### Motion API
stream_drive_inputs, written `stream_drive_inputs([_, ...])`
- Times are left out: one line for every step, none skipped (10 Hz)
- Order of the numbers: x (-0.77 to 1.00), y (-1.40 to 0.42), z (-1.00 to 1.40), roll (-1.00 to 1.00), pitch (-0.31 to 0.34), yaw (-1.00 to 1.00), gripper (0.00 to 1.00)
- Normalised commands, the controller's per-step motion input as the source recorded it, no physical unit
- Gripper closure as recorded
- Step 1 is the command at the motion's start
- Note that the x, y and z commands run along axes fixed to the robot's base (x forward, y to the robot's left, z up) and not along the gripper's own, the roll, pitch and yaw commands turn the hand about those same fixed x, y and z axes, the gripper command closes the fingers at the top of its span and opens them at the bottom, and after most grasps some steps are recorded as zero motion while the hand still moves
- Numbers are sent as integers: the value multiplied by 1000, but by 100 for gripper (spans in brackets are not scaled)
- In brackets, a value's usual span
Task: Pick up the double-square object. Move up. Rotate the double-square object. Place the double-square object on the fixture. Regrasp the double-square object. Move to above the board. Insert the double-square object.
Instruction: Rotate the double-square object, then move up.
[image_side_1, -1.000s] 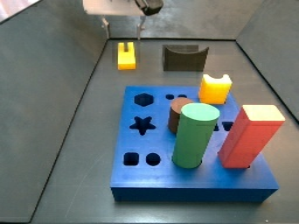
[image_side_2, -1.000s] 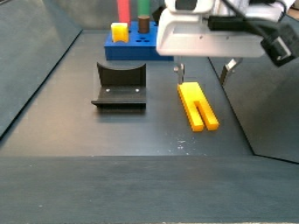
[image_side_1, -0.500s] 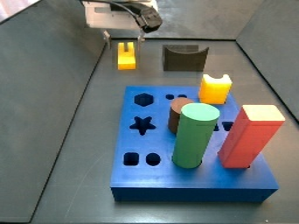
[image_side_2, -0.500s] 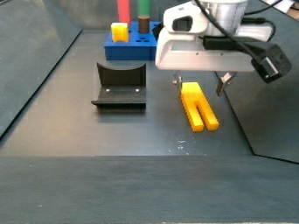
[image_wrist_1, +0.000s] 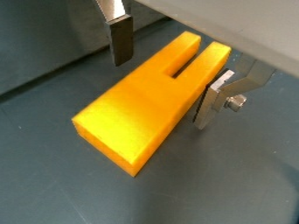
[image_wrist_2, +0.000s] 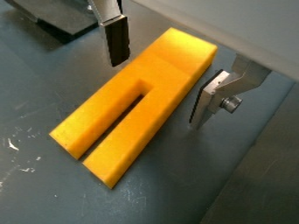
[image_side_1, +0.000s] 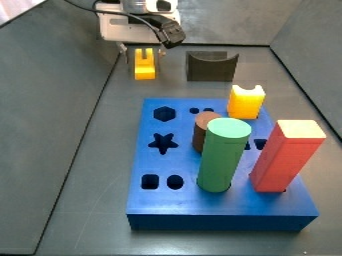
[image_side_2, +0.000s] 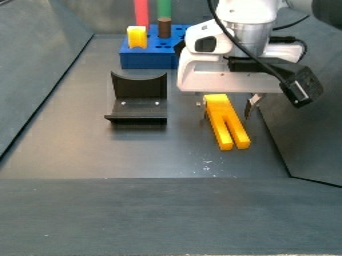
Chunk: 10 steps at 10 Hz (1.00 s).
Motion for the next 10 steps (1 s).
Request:
stream_drive_inputs([38,12,-279,-156,-88,18,0])
stream_drive_inputs([38,13,-200,-165,-94,21,0])
stream_drive_inputs([0,0,0,0,0,0,100])
stream_drive_inputs([0,0,833,0,0,0,100])
stream_drive_inputs([-15,0,811,1,12,-1,100])
stream_drive_inputs([-26,3,754,7,24,-4,100])
stream_drive_inputs([-17,7,571,31,47,-12,100])
stream_drive_inputs([-14,5,491,41,57,-15,100])
stream_drive_inputs([-15,8,324,68,62,-18,100])
stream_drive_inputs([-18,4,199,86,66,-20,100])
